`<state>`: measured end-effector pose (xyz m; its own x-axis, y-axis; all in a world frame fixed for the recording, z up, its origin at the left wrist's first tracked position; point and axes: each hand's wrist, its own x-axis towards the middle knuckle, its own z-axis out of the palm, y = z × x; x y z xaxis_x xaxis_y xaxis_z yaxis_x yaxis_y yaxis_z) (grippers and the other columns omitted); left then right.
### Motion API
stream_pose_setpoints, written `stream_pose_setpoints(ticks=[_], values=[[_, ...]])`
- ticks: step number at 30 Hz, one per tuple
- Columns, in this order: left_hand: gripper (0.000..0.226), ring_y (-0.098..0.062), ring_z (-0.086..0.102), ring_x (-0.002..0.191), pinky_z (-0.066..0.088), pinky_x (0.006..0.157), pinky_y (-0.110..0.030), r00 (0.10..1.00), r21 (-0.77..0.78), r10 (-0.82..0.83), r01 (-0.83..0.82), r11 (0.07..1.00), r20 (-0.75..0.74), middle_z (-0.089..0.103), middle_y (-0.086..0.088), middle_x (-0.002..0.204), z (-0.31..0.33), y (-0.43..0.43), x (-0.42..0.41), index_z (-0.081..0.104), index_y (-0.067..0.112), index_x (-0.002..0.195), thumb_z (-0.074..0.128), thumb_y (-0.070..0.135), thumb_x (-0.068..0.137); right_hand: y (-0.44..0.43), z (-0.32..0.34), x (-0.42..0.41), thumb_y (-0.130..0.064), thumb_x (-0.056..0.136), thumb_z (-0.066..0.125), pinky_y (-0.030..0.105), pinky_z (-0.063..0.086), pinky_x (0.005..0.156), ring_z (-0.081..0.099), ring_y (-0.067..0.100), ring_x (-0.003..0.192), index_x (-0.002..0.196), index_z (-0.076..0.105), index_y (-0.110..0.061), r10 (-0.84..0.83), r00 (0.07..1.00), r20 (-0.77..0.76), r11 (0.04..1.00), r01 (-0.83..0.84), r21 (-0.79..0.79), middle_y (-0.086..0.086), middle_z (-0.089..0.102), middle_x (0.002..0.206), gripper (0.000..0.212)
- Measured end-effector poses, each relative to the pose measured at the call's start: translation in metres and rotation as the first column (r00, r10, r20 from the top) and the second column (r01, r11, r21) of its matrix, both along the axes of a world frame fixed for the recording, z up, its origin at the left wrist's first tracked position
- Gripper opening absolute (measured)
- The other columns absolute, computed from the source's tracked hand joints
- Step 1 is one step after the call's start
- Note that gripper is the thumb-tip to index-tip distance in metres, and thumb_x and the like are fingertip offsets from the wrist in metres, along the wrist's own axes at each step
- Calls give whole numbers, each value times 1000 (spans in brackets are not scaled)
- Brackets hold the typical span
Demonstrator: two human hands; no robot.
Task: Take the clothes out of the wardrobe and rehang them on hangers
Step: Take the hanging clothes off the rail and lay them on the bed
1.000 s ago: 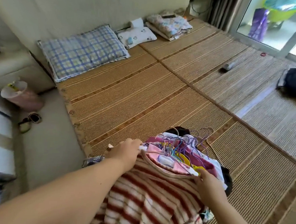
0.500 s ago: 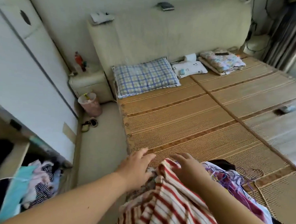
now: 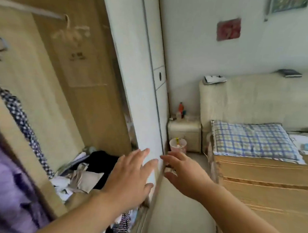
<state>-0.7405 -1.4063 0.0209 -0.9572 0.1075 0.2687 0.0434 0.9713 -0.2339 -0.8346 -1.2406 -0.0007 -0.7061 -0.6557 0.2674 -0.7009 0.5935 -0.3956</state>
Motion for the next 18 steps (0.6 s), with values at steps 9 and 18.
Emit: stream_pose_setpoints(ticks=[9,18], values=[[63,-30,49,124,48,94,-48,895,-35,262,-294,955,-362,46,-8,141,106,-130,48,50,30,129,56,51,71,-167,116,22,-40,91,49,31,35,104,45,17,126,144,25,-40,225,925,-307,965,-255,-61,-10,36,144,58],[55,-35,43,126,40,101,-55,693,-112,307,-489,865,-653,51,-11,135,207,-178,60,59,26,119,61,44,68,-262,213,16,-39,91,54,39,42,101,48,18,123,144,31,-33,348,821,-451,807,-508,-300,-4,44,138,58]])
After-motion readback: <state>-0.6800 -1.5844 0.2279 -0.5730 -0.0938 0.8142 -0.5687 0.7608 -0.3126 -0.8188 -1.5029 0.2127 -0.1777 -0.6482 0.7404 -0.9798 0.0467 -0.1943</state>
